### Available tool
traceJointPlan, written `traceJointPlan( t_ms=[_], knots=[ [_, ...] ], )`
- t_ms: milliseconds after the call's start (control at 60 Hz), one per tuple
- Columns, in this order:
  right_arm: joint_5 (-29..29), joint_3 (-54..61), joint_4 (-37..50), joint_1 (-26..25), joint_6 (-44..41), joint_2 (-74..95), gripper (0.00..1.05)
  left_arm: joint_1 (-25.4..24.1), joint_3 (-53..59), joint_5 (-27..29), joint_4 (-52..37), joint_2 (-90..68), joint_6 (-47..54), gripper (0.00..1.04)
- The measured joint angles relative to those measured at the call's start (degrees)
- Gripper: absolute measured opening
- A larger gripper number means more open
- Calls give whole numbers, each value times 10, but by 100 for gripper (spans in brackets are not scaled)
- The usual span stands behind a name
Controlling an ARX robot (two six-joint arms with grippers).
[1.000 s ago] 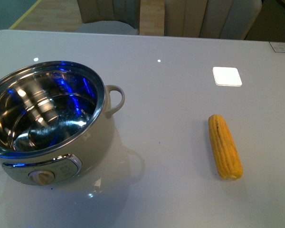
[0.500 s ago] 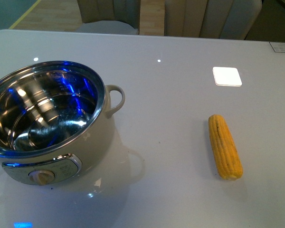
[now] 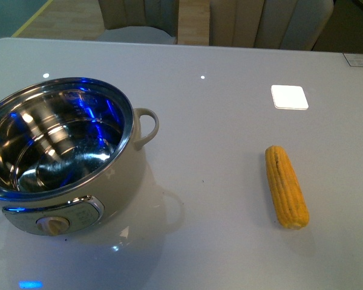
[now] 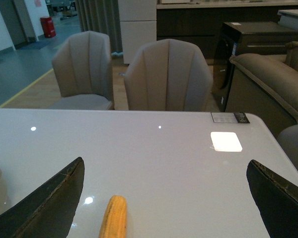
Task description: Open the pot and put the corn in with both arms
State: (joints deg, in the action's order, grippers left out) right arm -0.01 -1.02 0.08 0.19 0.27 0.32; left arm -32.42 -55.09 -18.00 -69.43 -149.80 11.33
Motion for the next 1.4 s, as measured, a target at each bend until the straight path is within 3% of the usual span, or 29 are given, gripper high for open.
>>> traceJointPlan(
  t_ms=[167, 550, 883, 1183, 1400],
  knots=[
    [0, 0, 0, 0, 0, 0, 96, 1, 11, 1, 2, 20, 0, 100],
    [0, 0, 0, 0, 0, 0, 96, -6, 78, -9, 42, 189, -24, 98],
    [0, 0, 0, 0, 0, 0, 96, 16, 216, -59, 120, 459, -101, 98],
    [0, 0, 0, 0, 0, 0, 96, 71, 313, -90, 270, 747, -140, 98],
    [0, 0, 0, 0, 0, 0, 96, 111, 347, -77, 393, 908, -149, 98]
  ],
)
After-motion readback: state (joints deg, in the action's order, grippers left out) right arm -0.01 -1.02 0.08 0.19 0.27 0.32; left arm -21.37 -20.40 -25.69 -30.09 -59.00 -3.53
